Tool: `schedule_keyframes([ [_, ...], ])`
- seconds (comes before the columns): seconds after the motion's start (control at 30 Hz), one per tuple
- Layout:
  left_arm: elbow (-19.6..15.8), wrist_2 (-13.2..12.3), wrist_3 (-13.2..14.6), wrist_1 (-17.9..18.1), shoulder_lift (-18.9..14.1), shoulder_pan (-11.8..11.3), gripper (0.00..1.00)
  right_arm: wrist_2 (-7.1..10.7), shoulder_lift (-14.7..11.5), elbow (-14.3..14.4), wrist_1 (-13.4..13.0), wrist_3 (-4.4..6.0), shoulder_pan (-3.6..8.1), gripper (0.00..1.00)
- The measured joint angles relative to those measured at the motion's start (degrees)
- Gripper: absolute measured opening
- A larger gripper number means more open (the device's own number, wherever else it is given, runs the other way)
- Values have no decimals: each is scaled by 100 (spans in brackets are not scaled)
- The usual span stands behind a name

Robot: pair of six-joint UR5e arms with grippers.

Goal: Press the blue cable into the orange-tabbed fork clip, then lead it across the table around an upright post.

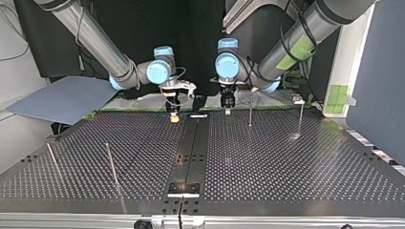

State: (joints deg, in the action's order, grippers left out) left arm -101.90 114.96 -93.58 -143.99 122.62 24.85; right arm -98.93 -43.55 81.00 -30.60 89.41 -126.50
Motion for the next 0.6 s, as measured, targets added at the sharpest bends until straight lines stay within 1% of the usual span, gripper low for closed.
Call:
schedule_keyframes([
  [0.33,48,8,-49,-214,-532,28,0,10,-543,1,237,-22,34,0],
  [0.43,135,36,-50,-357,-712,46,0,12,-736,0,333,-25,39,0],
  [0.6,320,155,-44,-606,-1008,82,0,19,-1036,-27,469,-26,47,0],
])
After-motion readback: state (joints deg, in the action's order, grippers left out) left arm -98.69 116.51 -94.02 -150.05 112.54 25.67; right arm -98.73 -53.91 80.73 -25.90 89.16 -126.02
